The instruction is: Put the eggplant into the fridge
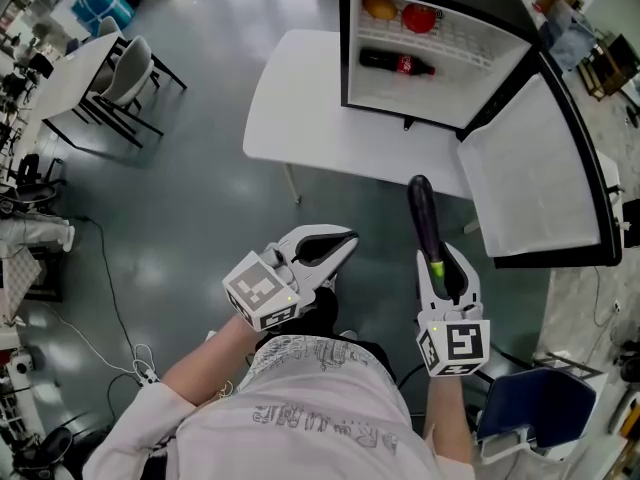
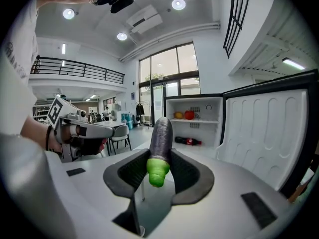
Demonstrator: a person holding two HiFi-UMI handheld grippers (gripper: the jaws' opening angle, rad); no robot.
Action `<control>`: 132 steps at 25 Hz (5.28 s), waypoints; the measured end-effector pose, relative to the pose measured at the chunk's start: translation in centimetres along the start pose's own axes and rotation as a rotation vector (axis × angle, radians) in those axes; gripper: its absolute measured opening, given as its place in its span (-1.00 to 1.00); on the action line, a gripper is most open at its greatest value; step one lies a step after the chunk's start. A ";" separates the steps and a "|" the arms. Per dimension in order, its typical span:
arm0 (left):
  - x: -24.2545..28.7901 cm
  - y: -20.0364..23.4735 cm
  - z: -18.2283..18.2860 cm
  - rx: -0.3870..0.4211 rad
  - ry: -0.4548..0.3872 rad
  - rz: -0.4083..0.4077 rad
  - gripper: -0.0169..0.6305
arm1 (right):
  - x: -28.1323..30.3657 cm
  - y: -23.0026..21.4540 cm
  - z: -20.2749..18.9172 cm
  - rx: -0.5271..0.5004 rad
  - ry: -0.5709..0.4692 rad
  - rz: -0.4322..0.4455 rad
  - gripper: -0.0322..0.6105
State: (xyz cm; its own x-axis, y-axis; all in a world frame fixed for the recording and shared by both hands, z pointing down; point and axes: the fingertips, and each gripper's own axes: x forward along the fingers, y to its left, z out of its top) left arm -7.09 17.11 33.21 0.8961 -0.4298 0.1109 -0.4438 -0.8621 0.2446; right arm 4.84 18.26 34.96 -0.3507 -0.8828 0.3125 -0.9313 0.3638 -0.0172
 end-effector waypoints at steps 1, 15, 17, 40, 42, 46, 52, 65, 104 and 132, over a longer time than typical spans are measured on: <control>0.2 0.5 0.2 0.000 0.003 -0.002 -0.93 | 0.6 -0.2 0.2 0.002 0.001 -0.002 -0.48; 2.0 9.3 2.9 -0.017 0.015 -0.042 -0.93 | 9.2 -1.4 3.3 0.017 0.025 -0.034 -0.48; 2.0 10.6 3.3 -0.017 0.015 -0.050 -0.93 | 10.4 -1.4 3.9 0.017 0.023 -0.041 -0.48; 4.2 17.2 5.8 0.005 0.018 -0.090 -0.93 | 16.4 -4.2 6.2 0.035 0.012 -0.117 -0.48; 4.8 17.5 5.8 0.002 0.018 -0.087 -0.93 | 16.9 -4.9 6.1 0.039 0.012 -0.118 -0.48; 6.2 18.0 6.0 0.002 0.025 -0.087 -0.93 | 17.9 -6.5 6.3 0.040 0.012 -0.116 -0.48; 9.0 18.9 6.3 0.006 0.044 -0.074 -0.93 | 19.4 -9.2 6.1 0.051 0.018 -0.105 -0.48; 16.4 20.8 6.5 -0.001 0.085 -0.045 -0.93 | 23.3 -16.0 4.1 0.079 0.070 -0.078 -0.48; 23.5 25.8 -1.3 0.021 0.254 -0.197 -0.93 | 32.9 -24.0 -3.0 0.239 0.078 -0.350 -0.48; 26.8 27.9 -5.9 0.051 0.262 -0.286 -0.93 | 39.8 -29.5 -8.2 0.260 0.051 -0.496 -0.48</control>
State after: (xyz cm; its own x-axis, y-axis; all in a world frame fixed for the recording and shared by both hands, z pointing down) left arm 4.55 -16.90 48.70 0.9528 -0.0934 0.2889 -0.1701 -0.9523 0.2532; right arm 19.17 -25.19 55.75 0.1351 -0.9115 0.3885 -0.9793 -0.1824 -0.0874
